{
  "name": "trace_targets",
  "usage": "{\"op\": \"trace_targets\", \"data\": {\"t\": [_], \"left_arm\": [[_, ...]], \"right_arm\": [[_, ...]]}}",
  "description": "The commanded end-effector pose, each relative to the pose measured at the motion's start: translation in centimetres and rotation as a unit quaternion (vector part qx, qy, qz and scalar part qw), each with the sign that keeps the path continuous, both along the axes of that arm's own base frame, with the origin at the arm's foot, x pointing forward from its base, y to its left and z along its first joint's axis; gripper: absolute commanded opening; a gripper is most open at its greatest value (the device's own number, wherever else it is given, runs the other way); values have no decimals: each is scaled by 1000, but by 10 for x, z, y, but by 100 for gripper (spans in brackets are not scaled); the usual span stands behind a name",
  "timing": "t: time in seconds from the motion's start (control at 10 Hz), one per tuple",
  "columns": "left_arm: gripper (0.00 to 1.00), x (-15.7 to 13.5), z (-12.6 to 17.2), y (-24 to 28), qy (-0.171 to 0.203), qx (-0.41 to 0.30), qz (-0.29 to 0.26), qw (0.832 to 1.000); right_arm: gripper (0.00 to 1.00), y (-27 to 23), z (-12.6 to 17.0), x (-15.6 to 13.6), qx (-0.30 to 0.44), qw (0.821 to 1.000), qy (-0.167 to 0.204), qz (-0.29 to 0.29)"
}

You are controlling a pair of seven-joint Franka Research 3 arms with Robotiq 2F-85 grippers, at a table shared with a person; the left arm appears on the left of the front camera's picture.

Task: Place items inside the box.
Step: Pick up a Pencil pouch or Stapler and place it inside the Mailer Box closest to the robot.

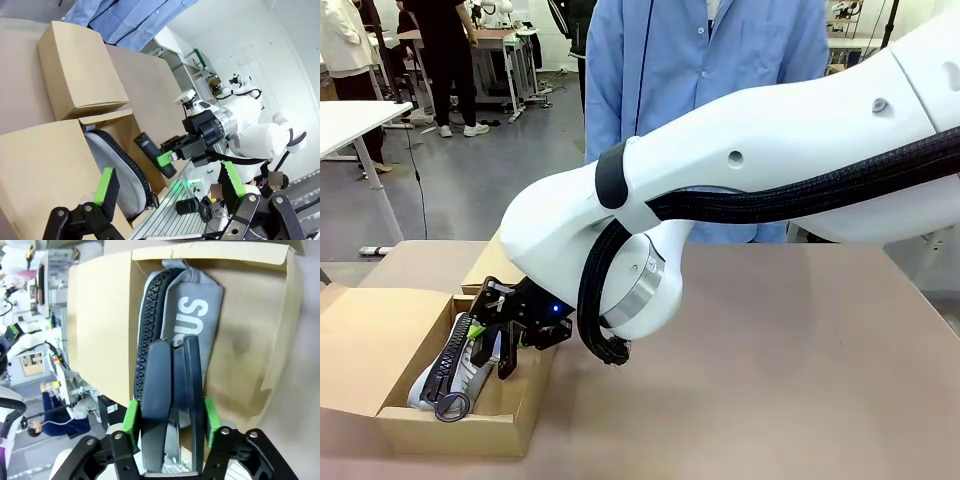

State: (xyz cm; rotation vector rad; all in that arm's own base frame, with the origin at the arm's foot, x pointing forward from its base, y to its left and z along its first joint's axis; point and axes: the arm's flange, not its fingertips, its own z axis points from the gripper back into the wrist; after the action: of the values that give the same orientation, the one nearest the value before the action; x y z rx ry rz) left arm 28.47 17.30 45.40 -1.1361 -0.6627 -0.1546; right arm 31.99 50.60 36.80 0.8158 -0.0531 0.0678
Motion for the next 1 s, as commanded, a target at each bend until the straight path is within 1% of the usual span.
{"op": "trace_targets", "data": {"t": [0.0,0.3,0.6,0.7,0.8,0.9], "left_arm": [[100,0,0,-1,-15,-8,0,1000],[100,0,0,-1,-15,-8,0,1000],[100,0,0,-1,-15,-8,0,1000],[100,0,0,-1,-15,-8,0,1000],[100,0,0,-1,-15,-8,0,1000],[100,0,0,-1,-15,-8,0,1000]], "right_arm": [[100,5,8,2,-1,1000,9,-3],[100,3,7,1,2,1000,10,-5],[100,-11,12,3,14,1000,11,-5],[100,-26,16,7,35,999,27,32],[100,-59,24,12,59,995,52,64],[100,-115,35,13,65,987,96,112]]}}
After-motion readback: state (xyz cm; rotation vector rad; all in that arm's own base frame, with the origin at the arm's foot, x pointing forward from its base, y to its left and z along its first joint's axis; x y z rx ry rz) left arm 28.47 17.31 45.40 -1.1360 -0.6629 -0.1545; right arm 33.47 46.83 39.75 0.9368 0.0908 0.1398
